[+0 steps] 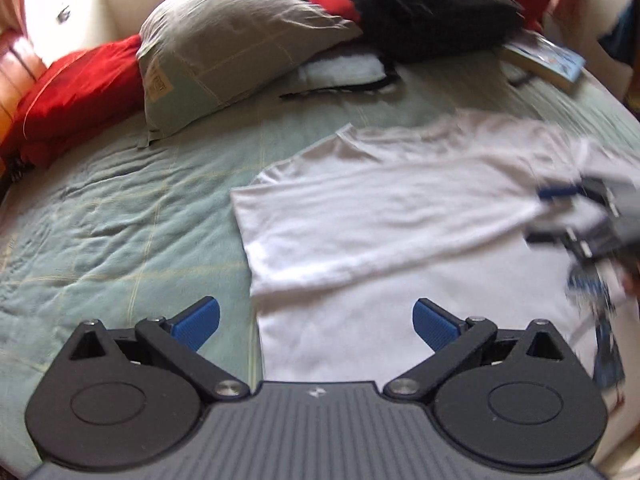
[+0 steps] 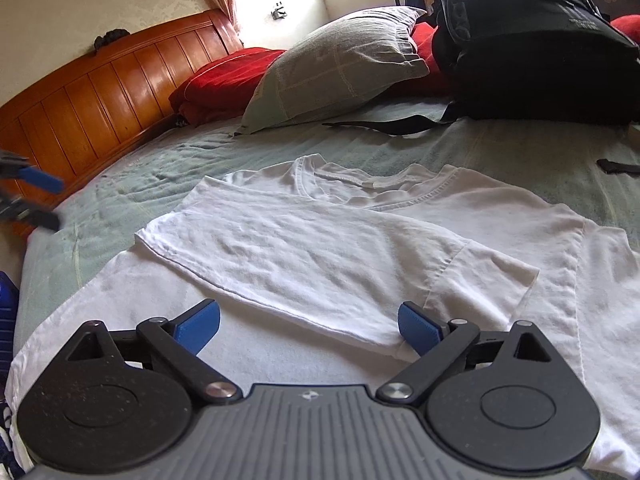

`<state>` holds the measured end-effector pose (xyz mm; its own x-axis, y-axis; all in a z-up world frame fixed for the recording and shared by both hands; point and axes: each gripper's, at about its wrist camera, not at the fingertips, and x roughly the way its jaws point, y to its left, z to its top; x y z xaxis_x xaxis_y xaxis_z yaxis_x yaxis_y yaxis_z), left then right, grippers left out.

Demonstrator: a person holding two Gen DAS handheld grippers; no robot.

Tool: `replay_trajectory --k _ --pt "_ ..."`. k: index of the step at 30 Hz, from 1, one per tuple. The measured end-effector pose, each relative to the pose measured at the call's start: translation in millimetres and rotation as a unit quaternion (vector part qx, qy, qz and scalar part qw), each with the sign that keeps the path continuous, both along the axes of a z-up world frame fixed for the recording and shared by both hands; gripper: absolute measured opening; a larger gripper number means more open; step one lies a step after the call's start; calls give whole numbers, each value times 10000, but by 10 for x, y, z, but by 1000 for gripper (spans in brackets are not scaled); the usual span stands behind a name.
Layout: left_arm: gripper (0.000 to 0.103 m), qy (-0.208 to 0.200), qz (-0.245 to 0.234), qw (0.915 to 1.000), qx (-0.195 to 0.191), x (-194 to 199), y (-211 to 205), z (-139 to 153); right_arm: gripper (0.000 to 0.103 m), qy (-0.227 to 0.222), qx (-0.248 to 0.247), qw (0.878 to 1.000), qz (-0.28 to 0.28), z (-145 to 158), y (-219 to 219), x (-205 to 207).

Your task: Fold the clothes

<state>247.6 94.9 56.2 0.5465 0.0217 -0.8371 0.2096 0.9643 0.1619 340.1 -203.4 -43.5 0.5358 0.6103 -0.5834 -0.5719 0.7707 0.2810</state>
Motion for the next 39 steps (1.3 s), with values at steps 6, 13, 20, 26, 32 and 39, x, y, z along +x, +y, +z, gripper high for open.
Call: replay_trajectory --k 6,13,20,26,32,39 --pt "102 -283 -421 9983 -287 -677 -107 -465 99 -320 -523 9978 -243 269 153 -139" --pt "102 -518 -250 9939 -942 -886 -162 -1018 103 -420 -1075 9931 -213 519 164 -819" --pt "102 -915 -105 9897 -1092 -1315 -148 -1166 103 -151 -1563 9836 -883 27 162 -1490" --pt "102 -1185 -191 9892 -837 -1707 -255 -1074 103 50 -1546 9768 -1479 -115 -35 -2032" --pt "102 -1662 -511 9811 -847 -1760 -580 -788 103 183 -1435 9745 -1717 -139 -142 -2301" --pt "102 -1260 -313 9862 -1024 -1699 -834 -1196 103 171 -1387 9758 -1680 -168 -249 -2515"
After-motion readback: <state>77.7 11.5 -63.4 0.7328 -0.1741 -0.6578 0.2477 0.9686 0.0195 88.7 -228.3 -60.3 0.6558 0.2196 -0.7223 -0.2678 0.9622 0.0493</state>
